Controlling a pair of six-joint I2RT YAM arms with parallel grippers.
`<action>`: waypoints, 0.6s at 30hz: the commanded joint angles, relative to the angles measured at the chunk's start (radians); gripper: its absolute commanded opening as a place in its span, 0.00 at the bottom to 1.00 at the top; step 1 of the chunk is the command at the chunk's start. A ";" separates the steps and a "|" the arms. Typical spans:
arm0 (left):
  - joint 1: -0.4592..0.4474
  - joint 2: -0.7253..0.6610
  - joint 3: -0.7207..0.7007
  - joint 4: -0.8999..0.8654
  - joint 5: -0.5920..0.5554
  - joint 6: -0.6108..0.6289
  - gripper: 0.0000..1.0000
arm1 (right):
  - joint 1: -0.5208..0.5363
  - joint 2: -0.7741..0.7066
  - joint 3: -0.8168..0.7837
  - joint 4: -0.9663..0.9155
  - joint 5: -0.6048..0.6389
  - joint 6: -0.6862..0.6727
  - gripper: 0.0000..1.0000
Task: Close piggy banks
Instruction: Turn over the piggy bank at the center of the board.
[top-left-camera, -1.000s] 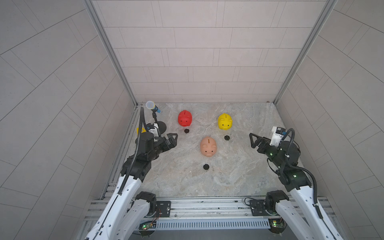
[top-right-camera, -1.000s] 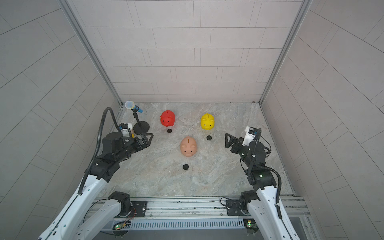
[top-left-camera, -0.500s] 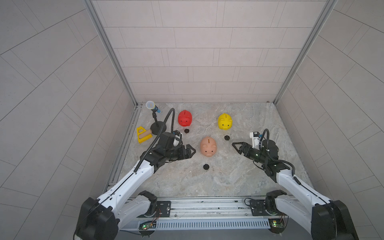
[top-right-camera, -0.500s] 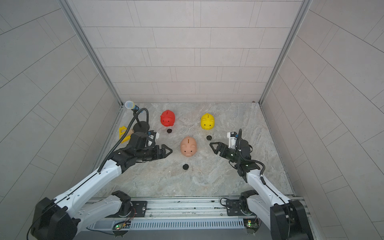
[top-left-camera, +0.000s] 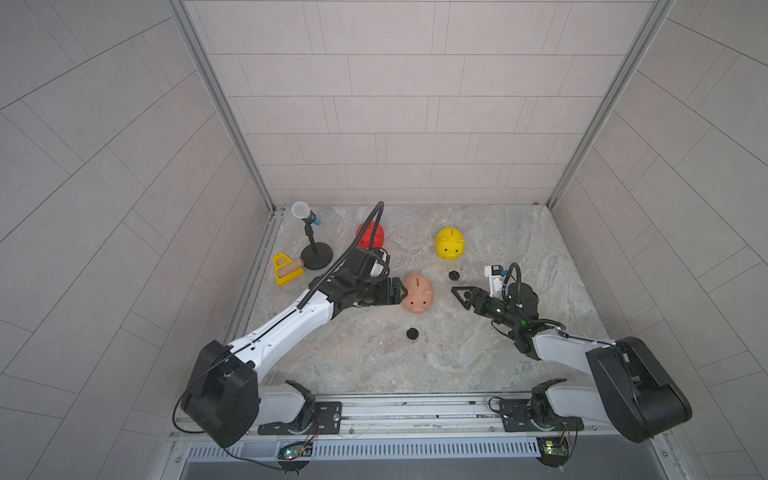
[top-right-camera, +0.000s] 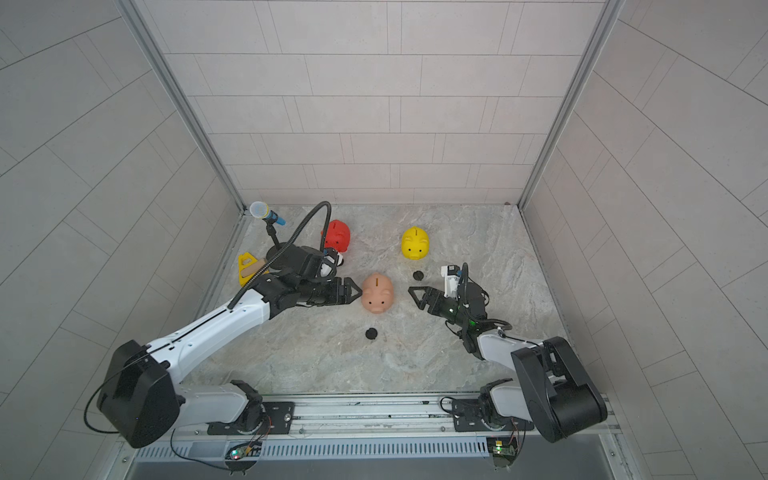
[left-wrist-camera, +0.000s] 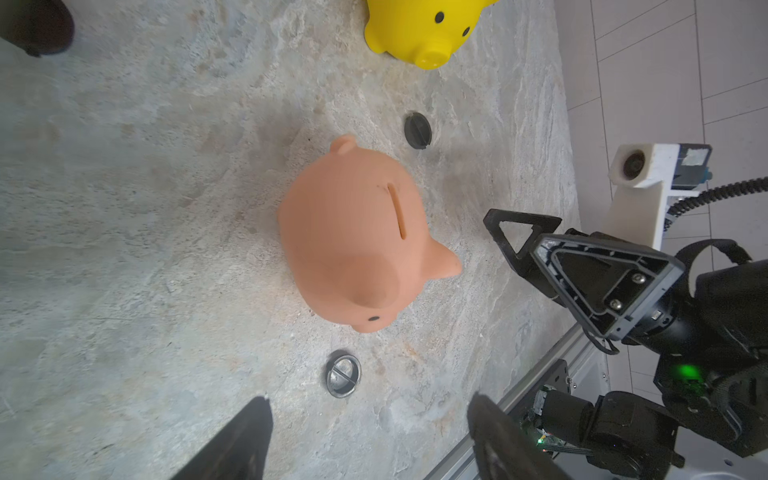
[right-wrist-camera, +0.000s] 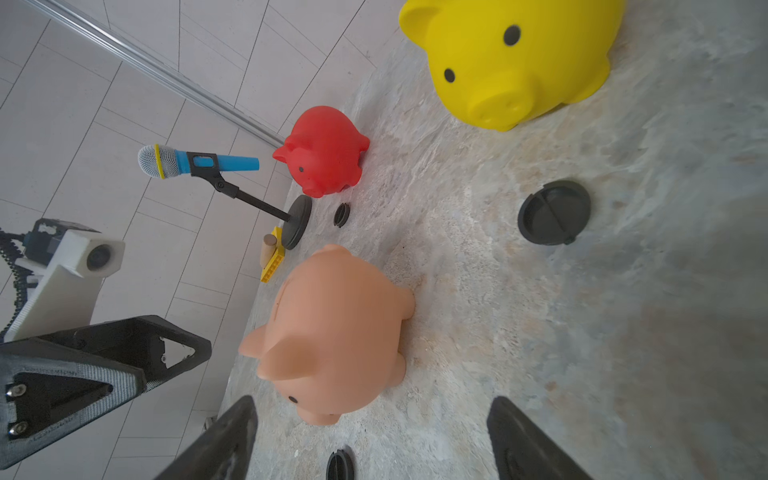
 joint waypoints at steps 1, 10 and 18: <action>-0.025 0.045 0.048 -0.005 -0.010 0.040 0.77 | 0.015 0.090 -0.007 0.197 -0.004 0.026 0.83; -0.053 0.184 0.132 -0.022 0.005 0.059 0.71 | 0.023 0.348 0.000 0.539 -0.067 0.183 0.78; -0.056 0.229 0.144 -0.022 -0.015 0.063 0.65 | 0.022 0.437 0.014 0.621 -0.090 0.249 0.77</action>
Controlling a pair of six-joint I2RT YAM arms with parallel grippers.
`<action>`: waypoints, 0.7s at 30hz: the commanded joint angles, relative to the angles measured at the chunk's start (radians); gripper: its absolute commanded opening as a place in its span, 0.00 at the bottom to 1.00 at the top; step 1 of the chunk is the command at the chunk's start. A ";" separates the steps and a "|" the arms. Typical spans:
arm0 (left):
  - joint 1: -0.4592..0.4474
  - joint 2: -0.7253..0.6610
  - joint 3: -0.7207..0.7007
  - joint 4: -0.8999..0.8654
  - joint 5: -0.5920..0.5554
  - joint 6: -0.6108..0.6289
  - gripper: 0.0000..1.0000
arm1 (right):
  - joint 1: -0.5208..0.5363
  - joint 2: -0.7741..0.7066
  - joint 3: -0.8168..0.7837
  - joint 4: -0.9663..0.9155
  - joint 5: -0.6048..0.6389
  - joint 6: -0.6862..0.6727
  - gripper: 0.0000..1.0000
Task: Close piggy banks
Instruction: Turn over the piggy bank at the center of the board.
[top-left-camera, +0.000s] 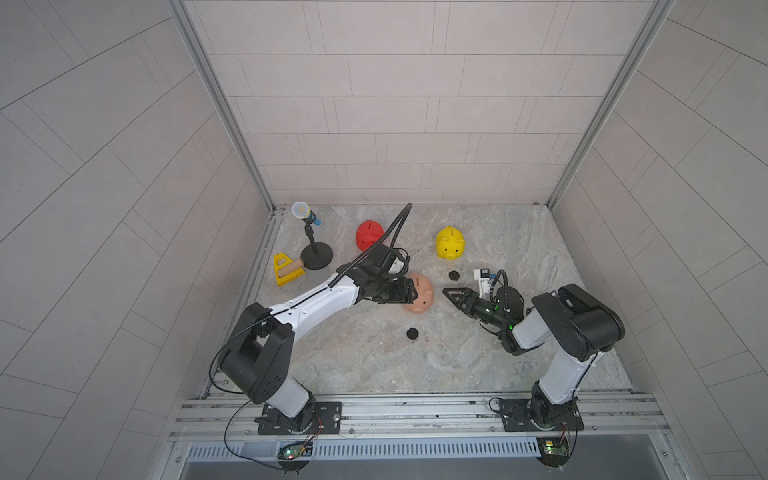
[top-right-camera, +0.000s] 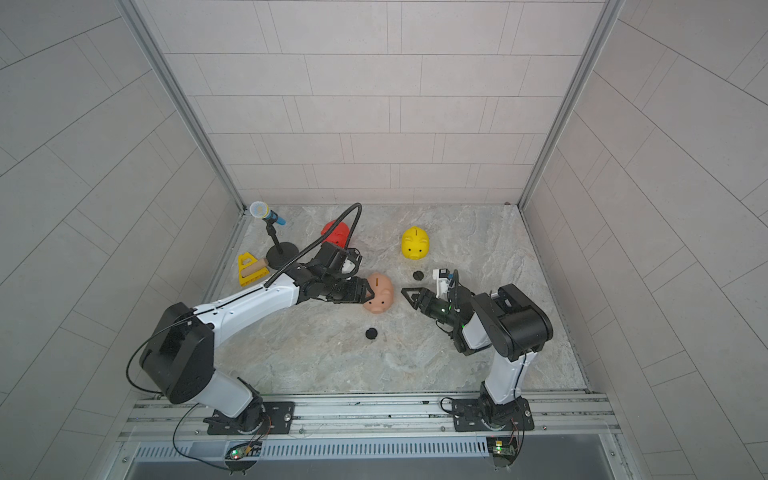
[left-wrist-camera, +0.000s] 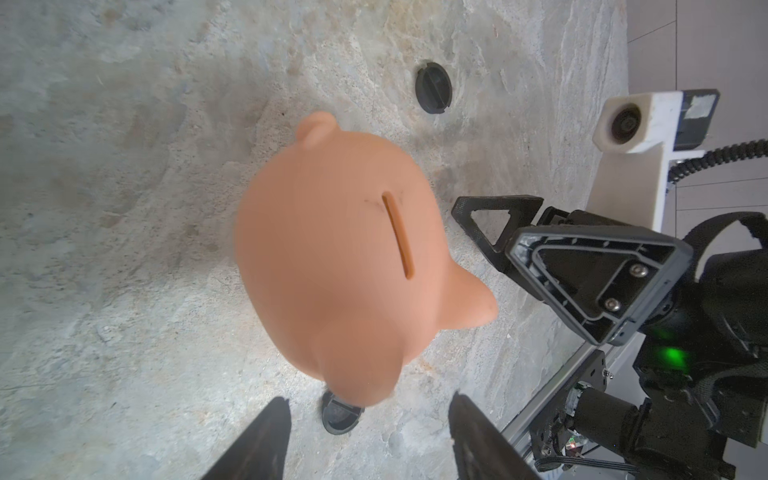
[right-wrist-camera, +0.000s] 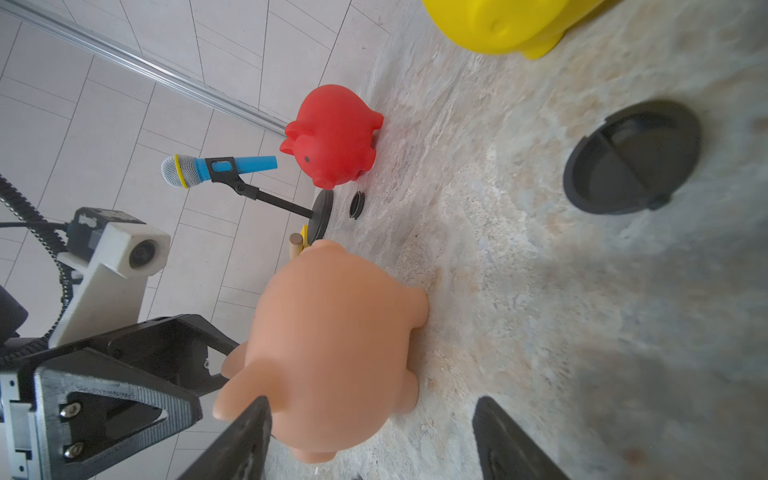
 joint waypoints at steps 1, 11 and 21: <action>-0.006 0.013 0.025 -0.013 -0.010 0.021 0.64 | 0.003 -0.010 0.004 0.094 -0.014 0.035 0.77; -0.005 0.034 0.040 0.006 -0.028 0.006 0.61 | 0.005 0.006 0.008 0.093 -0.016 0.043 0.77; -0.003 0.059 0.050 0.035 -0.014 -0.008 0.58 | 0.008 0.018 0.012 0.093 -0.023 0.055 0.77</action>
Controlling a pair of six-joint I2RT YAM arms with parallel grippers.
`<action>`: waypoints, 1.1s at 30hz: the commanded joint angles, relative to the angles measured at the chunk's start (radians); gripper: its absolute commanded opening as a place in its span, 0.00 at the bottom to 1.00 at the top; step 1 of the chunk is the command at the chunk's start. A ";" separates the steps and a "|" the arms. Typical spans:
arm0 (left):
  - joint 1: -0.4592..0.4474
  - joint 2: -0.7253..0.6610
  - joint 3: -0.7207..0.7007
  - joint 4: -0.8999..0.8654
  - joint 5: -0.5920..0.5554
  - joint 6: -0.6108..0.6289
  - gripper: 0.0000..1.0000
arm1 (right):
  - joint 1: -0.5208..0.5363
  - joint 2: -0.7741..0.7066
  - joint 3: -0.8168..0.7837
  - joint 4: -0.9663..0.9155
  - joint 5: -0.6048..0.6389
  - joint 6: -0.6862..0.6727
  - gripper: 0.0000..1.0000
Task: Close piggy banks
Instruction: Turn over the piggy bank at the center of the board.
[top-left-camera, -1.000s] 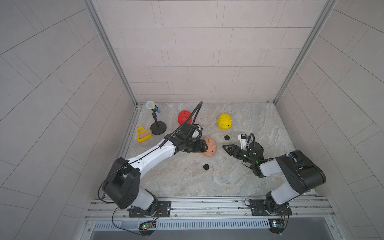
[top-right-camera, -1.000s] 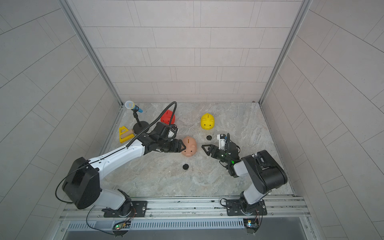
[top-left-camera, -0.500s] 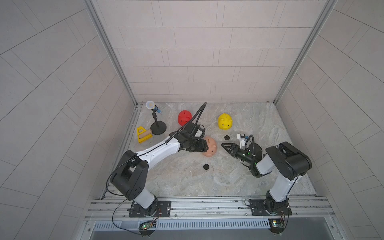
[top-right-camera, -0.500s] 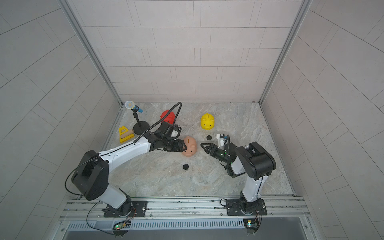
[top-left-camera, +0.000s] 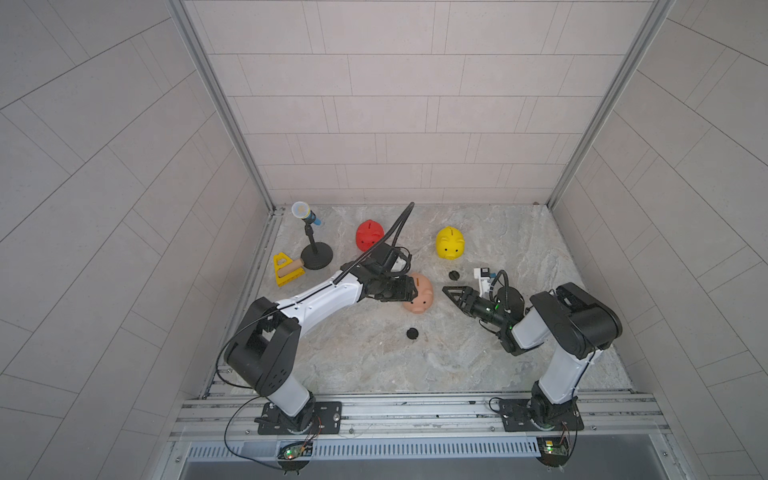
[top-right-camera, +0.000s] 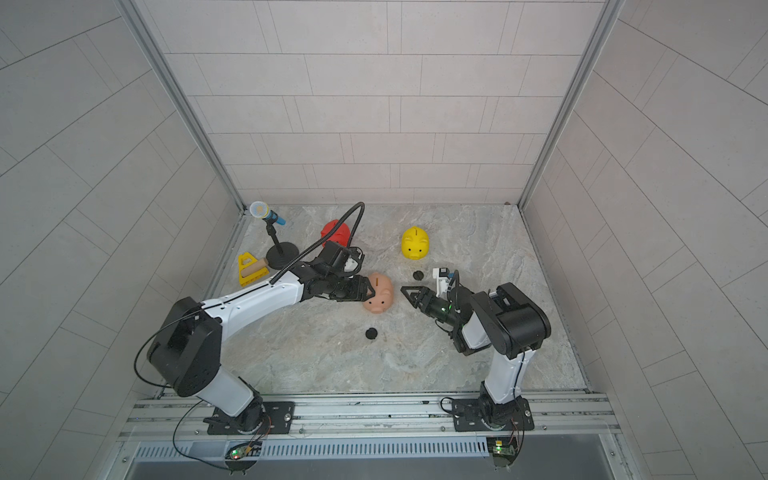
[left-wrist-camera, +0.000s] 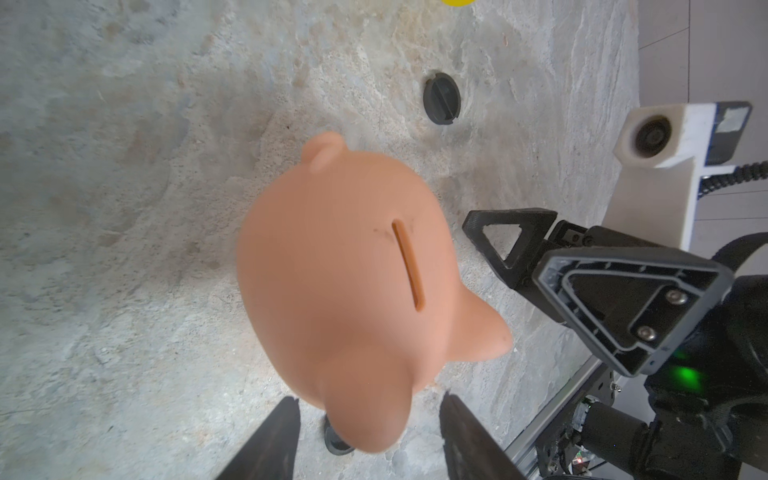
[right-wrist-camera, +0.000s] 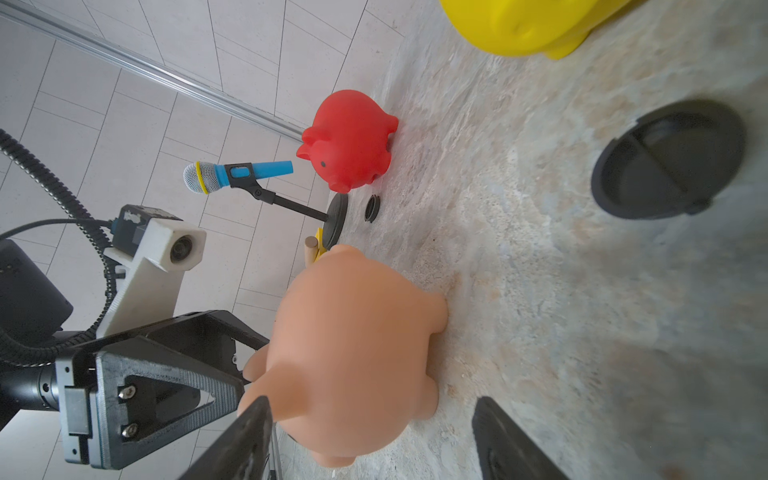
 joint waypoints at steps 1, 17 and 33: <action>-0.003 0.020 0.030 0.010 -0.001 0.001 0.57 | 0.007 0.007 0.012 0.044 -0.008 0.018 0.77; 0.025 0.012 0.005 0.053 0.017 -0.019 0.54 | 0.017 0.021 0.019 0.044 -0.012 0.026 0.77; 0.054 0.038 -0.004 0.063 0.038 -0.024 0.46 | 0.015 0.011 0.019 0.044 -0.019 0.026 0.77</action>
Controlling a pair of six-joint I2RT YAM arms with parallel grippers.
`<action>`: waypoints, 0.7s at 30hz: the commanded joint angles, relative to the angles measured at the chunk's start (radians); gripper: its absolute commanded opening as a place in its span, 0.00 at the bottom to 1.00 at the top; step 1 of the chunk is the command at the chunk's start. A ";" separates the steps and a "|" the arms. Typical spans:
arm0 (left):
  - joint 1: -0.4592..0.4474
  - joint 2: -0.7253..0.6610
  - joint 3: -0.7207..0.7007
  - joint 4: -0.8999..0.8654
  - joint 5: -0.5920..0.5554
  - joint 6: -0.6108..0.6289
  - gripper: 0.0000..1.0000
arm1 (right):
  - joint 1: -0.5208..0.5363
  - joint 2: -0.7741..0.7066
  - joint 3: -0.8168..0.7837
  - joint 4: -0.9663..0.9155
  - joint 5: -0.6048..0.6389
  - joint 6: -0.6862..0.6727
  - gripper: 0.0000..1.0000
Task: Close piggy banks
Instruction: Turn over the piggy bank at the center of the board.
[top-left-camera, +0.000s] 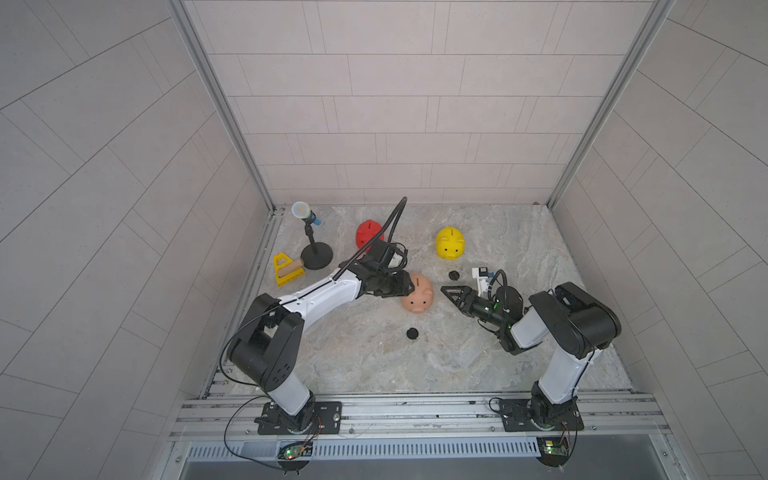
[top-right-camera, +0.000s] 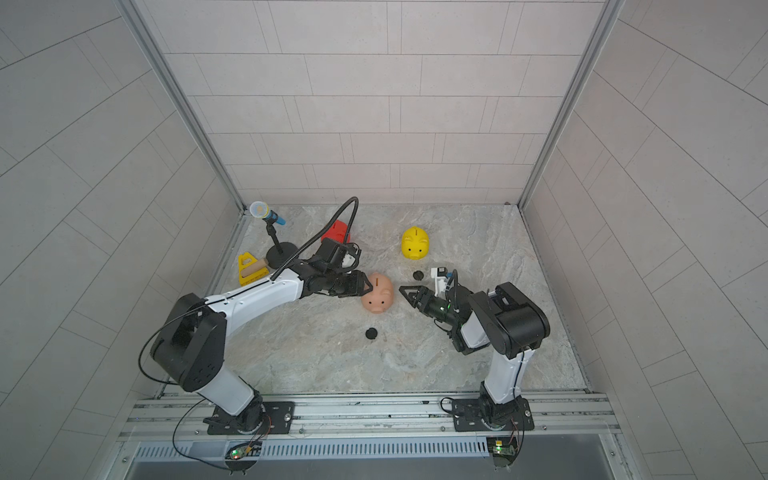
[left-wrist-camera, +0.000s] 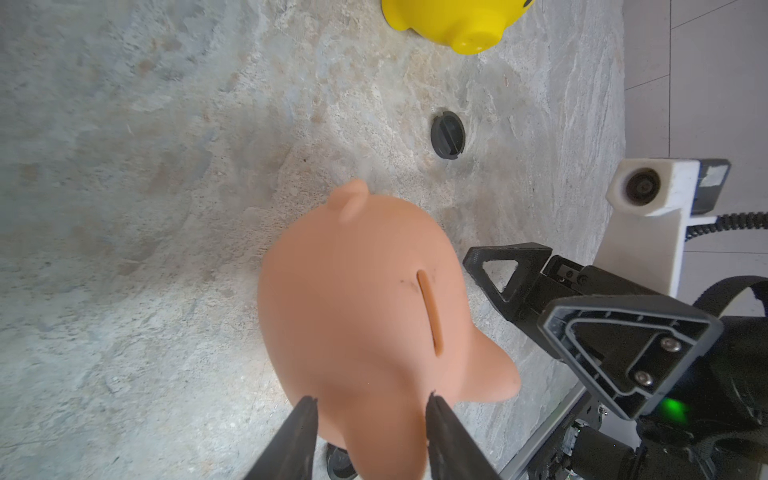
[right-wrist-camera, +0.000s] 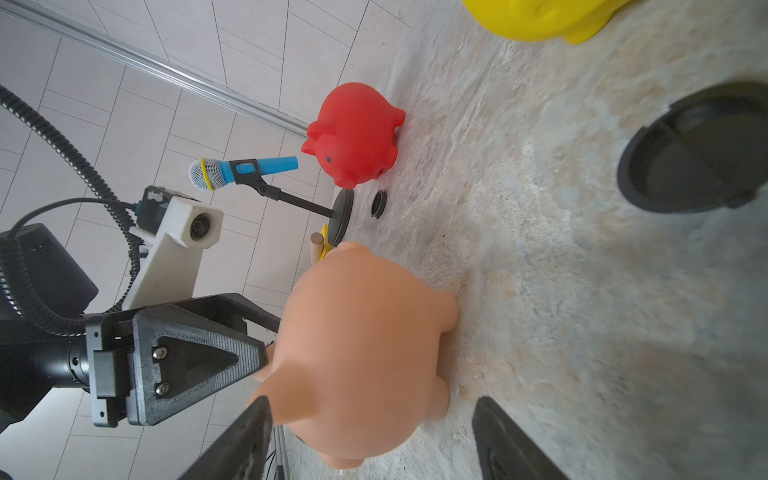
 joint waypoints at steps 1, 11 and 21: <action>0.007 0.013 -0.007 0.014 0.017 -0.001 0.46 | 0.002 0.003 0.007 0.043 -0.012 0.007 0.77; 0.005 0.000 -0.029 0.022 0.050 -0.005 0.56 | 0.001 0.004 0.007 0.044 -0.014 0.008 0.77; 0.006 0.013 -0.027 0.018 0.045 -0.005 0.47 | 0.001 0.011 0.009 0.044 -0.012 0.011 0.77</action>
